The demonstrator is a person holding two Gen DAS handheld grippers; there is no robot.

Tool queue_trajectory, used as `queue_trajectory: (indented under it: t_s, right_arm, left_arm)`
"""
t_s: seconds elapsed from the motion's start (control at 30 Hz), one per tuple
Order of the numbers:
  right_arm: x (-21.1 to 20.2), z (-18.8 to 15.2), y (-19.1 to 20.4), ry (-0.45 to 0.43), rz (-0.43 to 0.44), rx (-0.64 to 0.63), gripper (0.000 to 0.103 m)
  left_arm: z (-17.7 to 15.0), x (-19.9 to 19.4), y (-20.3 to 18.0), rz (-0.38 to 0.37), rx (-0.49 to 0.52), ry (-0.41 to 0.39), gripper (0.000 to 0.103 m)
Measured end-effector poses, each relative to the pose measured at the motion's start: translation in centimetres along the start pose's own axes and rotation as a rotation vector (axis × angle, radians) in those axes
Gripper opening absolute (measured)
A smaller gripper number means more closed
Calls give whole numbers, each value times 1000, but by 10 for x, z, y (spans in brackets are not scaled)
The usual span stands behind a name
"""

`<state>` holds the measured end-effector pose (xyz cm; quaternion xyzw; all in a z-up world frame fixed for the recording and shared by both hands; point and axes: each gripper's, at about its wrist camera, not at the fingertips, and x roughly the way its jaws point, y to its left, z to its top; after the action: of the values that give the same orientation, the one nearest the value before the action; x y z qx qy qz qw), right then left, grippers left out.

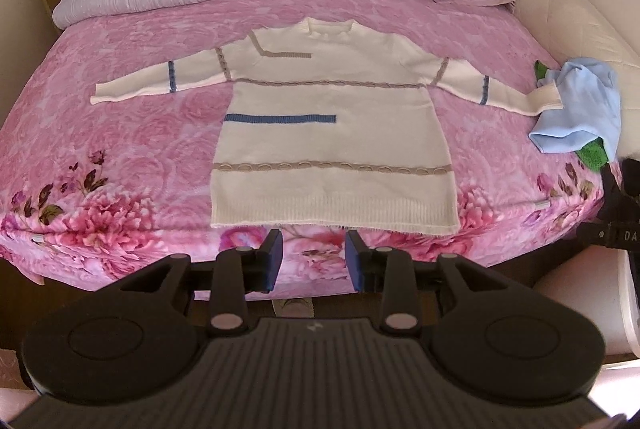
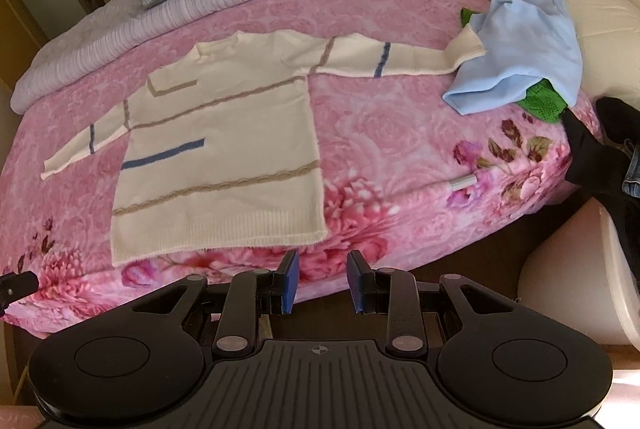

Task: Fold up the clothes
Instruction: 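Release the sweater and raise both grippers above the flat sweater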

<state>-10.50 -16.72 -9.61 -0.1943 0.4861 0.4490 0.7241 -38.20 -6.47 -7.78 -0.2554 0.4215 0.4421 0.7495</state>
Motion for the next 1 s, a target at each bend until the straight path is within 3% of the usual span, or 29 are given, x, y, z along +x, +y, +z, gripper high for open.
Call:
queue_trajectory:
  t_s: [0.5, 1.0]
  right_arm:
    - [1, -5, 2, 23, 10, -17, 31]
    - [-9, 0, 17, -7, -2, -59, 31]
  left_arm:
    - [-12, -2, 6, 23, -15, 12, 30]
    - [-12, -6, 17, 34, -38, -4, 30]
